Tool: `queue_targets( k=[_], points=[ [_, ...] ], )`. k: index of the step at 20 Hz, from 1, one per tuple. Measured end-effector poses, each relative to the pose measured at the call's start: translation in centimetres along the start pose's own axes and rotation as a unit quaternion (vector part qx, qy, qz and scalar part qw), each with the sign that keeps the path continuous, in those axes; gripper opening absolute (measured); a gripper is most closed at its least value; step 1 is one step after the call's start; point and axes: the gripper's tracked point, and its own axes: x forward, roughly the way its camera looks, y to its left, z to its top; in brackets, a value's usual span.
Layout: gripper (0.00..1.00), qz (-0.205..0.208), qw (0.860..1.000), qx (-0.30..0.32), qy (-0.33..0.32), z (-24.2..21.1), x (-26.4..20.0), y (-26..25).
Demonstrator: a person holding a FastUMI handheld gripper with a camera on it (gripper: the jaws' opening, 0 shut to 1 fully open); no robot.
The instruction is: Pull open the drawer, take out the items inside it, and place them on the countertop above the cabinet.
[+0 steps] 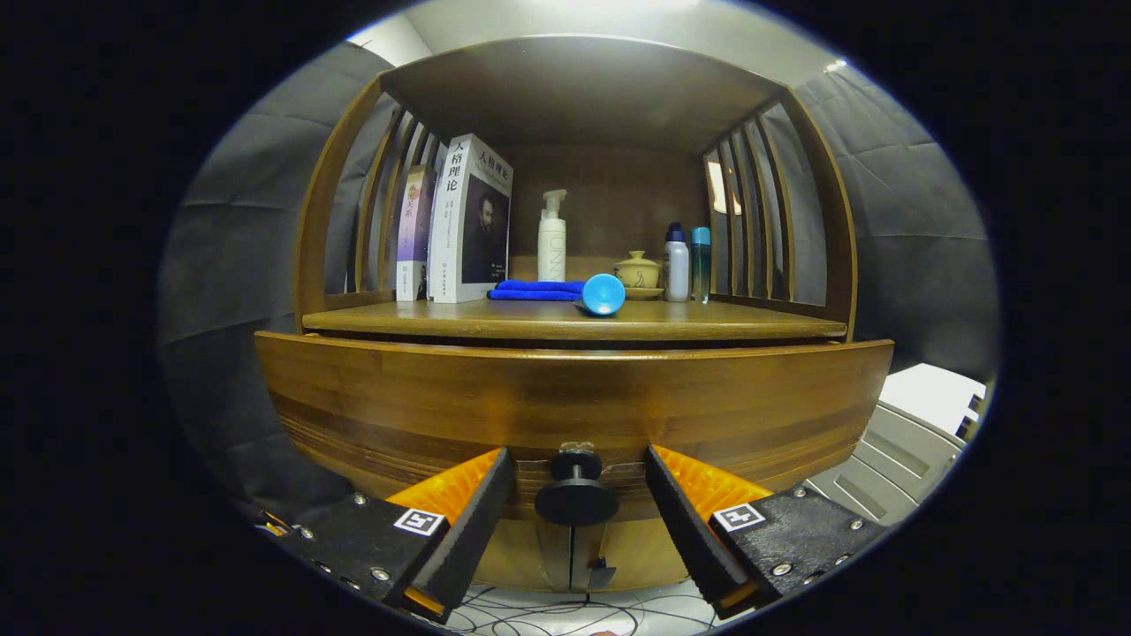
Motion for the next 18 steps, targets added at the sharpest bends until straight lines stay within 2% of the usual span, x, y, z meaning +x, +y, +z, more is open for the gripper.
queue_targets(
  k=[18],
  points=[
    [0.95,0.001,1.000,-0.012,-0.007,0.5,4.6,0.2]
  ],
)
